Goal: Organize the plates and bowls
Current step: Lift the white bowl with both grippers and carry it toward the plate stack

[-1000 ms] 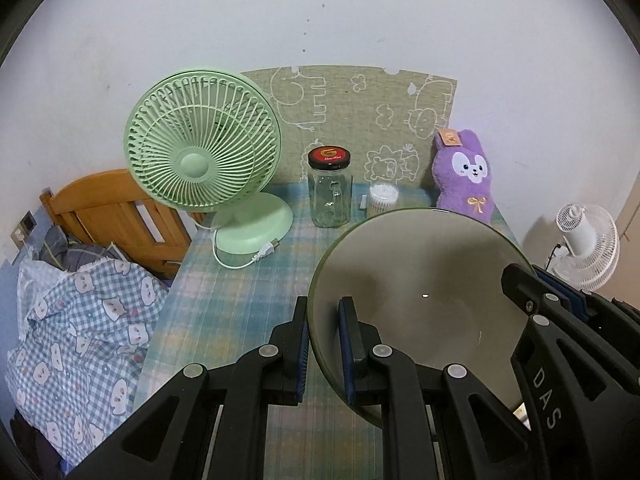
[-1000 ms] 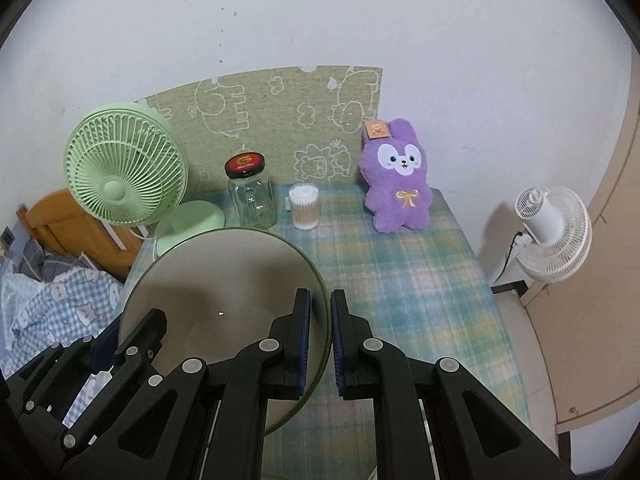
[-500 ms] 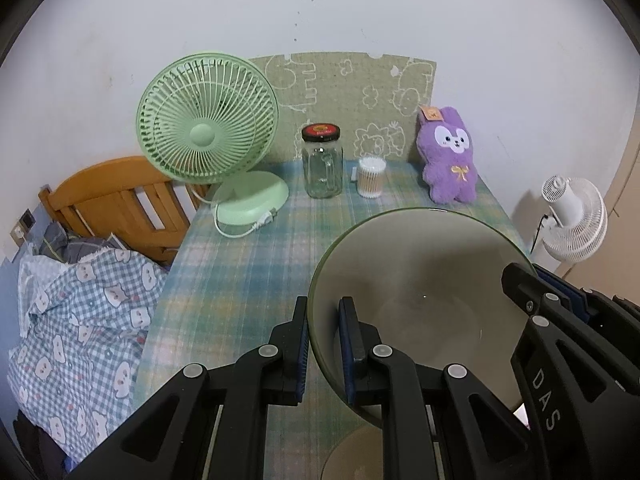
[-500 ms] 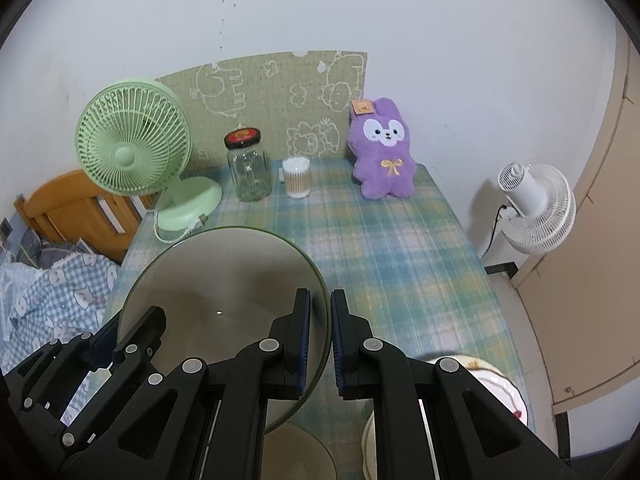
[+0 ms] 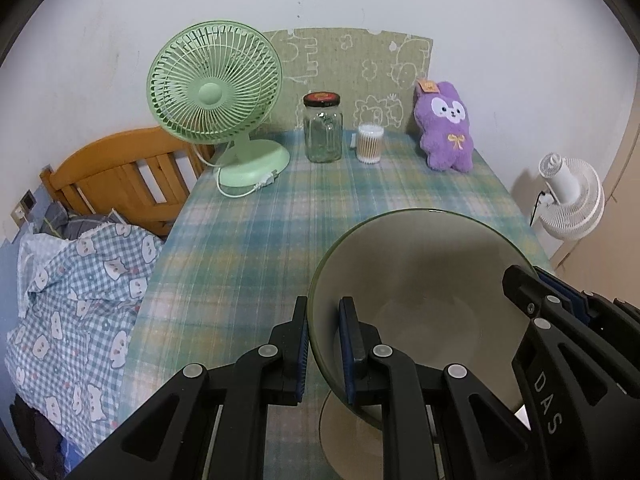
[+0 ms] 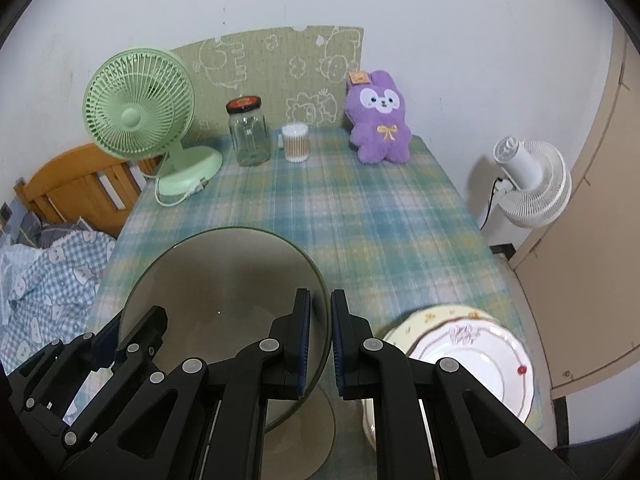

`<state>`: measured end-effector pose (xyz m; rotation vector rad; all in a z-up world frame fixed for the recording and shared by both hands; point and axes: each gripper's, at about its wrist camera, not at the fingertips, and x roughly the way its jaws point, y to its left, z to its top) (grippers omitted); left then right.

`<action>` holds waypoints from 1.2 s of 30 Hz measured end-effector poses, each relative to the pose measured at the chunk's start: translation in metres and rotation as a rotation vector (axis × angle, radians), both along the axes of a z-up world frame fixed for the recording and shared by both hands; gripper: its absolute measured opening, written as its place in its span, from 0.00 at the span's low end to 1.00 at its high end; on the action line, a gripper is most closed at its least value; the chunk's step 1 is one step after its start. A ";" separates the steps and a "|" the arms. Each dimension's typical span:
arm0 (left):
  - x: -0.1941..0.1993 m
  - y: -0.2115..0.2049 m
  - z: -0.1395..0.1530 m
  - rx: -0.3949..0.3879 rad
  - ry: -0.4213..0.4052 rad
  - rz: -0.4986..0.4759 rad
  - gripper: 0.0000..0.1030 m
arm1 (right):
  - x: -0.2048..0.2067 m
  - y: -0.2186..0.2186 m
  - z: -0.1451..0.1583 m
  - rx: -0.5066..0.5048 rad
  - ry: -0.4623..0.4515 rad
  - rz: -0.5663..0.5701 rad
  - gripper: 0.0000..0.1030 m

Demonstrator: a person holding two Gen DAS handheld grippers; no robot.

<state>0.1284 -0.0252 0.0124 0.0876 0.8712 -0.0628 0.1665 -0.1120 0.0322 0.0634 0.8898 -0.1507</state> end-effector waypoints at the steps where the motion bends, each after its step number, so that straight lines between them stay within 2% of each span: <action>1: -0.002 0.001 -0.002 -0.002 0.006 0.001 0.11 | -0.002 0.001 -0.002 0.002 0.007 -0.002 0.13; 36: -0.027 0.005 -0.061 0.007 0.149 -0.035 0.11 | -0.031 0.001 -0.068 0.015 0.164 -0.060 0.13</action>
